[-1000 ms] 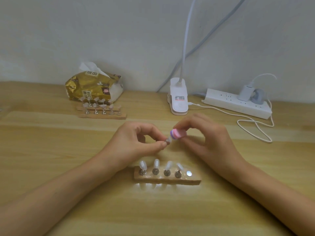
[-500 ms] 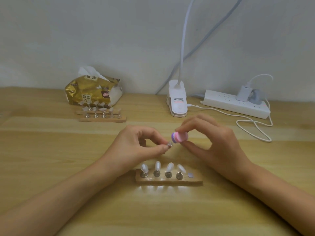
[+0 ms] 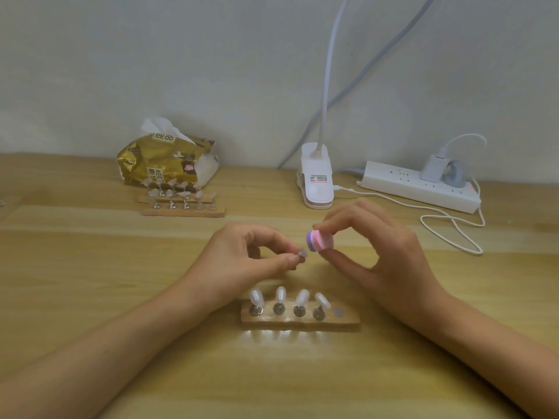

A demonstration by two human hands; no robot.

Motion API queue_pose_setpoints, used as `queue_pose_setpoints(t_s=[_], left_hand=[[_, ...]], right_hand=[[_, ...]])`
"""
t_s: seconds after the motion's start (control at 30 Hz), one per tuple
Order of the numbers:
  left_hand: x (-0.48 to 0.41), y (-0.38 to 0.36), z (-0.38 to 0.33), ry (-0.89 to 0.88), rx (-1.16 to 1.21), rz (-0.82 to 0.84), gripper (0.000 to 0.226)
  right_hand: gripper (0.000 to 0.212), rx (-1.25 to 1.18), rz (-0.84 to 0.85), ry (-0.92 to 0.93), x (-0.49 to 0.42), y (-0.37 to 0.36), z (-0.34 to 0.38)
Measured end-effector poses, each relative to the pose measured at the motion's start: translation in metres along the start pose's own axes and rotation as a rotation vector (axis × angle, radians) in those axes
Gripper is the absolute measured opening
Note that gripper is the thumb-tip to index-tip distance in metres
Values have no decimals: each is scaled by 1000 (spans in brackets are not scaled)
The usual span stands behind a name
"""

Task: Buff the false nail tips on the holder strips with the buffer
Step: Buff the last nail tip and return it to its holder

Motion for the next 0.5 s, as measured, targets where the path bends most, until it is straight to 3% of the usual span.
queue_pose_setpoints(t_s=[0.17,0.27,0.33,0.43,0.5], left_hand=[[0,1,1,-6,15,4,10],[-1,1,1,-18,-7,15,6],[-1,1,1,-25,-17,7,6],[-1,1,2,-31,-21,10,8],[-2,2,4,-32,-19,8,8]], right_hand=[[14,-38,25,-101,0,-1,-4],[13,-37,4,3,-1,-2,1],[11,-52,59,-20,0,-6,2],[9,-43,-1,-106,0,1,-4],[8,-44,6,-28,0,1,-1]])
Point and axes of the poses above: each hand's wrist, its own x-axis away from the middle knuckle, its own y-axis out of the back of the hand, z = x × y, the point moved 1 cm from there along -x, towards the middle knuckle, and after that the axes turned 10 degrees about y, right-handed, at the moved point
